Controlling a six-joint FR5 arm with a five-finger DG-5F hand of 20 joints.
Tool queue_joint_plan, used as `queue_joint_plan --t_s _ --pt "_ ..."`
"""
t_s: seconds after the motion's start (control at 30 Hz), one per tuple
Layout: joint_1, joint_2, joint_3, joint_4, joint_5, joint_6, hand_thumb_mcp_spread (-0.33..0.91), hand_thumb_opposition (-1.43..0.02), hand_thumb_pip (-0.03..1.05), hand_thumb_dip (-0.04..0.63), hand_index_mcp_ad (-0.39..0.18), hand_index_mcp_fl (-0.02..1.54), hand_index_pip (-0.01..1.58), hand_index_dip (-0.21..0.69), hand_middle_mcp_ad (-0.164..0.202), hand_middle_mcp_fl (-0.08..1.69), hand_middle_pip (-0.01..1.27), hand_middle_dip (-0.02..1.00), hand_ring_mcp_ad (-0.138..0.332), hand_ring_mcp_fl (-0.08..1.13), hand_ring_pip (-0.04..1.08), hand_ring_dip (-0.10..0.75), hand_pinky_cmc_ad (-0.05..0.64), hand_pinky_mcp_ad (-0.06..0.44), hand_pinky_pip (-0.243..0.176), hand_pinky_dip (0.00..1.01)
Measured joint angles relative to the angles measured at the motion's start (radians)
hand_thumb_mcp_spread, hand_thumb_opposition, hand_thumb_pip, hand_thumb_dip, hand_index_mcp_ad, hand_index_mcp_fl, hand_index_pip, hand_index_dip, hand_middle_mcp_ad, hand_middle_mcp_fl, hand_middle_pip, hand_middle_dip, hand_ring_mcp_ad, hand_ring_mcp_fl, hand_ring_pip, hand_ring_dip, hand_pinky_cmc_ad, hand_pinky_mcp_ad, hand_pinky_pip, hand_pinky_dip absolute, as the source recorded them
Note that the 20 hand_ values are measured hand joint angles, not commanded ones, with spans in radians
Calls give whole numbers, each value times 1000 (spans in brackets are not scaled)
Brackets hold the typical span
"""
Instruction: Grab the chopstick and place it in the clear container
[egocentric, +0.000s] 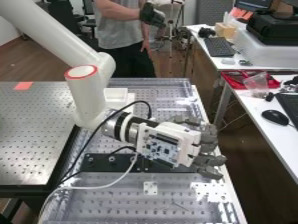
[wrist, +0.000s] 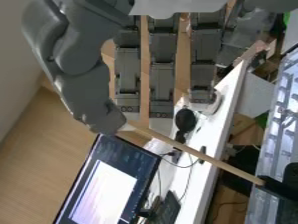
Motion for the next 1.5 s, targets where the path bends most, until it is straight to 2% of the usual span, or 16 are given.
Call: queue_joint_plan --t_s 0.47,0.83,1.4,1.43,1.5 --pt "3 -4 8 -10 -1 6 504 -819 710 339 -51 222 1370 28 82 539 881 642 195 506 87 499 260 157 -28 182" --pt "6 -8 14 -10 9 7 504 -815 716 339 -51 225 1358 28 82 541 881 642 192 511 84 499 271 157 -28 178" --pt "7 -10 17 -9 30 0 504 -815 684 339 -52 356 1368 24 80 625 881 642 194 539 99 499 281 155 -35 176" --pt "7 -10 18 -9 29 0 501 -819 682 339 -52 368 1368 24 80 620 881 642 194 557 101 499 278 159 -16 182" --pt "7 -11 19 -8 29 -2 520 -827 672 339 -51 375 1368 24 80 623 881 642 192 590 105 510 291 155 -17 182"
